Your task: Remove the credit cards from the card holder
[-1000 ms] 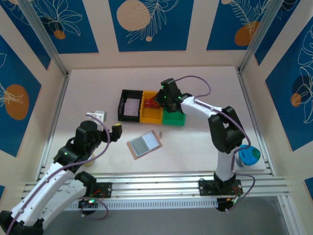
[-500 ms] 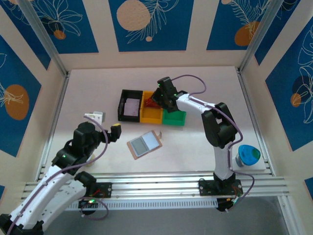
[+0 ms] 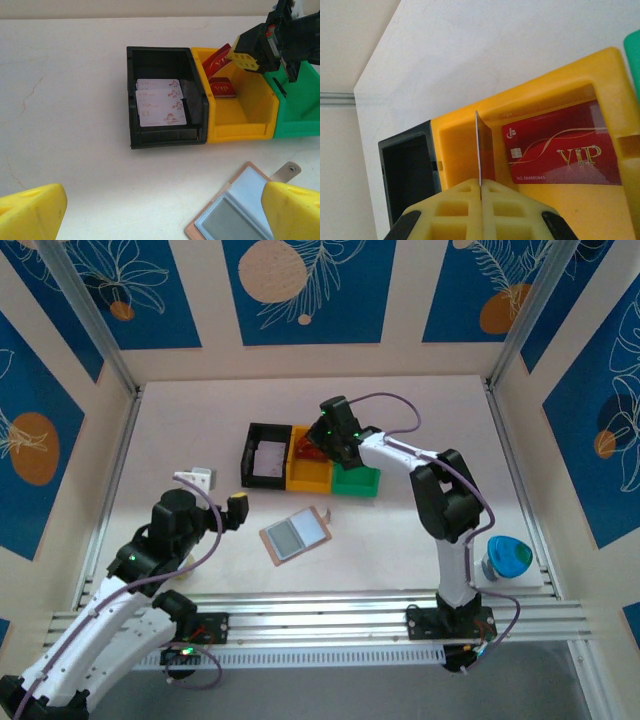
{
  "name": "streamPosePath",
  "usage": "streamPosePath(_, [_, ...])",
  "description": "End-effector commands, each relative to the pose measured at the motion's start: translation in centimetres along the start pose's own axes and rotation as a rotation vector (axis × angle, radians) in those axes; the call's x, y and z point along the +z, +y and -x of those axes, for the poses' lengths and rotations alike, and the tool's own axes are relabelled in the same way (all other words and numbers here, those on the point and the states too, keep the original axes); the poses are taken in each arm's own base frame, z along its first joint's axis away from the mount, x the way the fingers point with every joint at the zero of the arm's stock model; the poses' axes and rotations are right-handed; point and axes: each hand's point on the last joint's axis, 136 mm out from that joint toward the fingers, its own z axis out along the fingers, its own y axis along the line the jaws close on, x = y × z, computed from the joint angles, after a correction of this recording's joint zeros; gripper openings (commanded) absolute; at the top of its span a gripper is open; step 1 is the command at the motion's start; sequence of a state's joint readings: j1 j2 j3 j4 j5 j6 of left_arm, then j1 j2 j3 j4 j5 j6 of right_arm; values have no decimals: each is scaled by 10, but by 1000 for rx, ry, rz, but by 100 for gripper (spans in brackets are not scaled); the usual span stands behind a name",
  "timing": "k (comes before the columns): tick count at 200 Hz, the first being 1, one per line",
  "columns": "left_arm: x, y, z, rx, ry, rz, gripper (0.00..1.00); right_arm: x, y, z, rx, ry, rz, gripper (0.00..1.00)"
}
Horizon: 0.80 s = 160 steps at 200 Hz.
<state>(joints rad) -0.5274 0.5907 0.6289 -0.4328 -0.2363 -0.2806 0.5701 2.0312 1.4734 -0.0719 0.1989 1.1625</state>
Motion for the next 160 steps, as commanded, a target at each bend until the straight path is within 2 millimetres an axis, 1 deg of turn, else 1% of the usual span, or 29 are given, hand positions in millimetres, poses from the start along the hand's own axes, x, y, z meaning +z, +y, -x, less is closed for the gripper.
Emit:
streamPosePath(1, [0,-1,4,-8,-20,-10,100,10,-6,-3,23,-11,-17,0])
streamPosePath(94, [0,-1,3,-7,-21,-13,100,19,-19,-1,29,-52,-26,0])
streamPosePath(142, [0,-1,3,-4,-22,-15,100,23,-30,-4,42,-44,-51,7])
streamPosePath(160, [0,-1,3,-4,-21,-15,100,23,-33,-5,49,-43,-58,12])
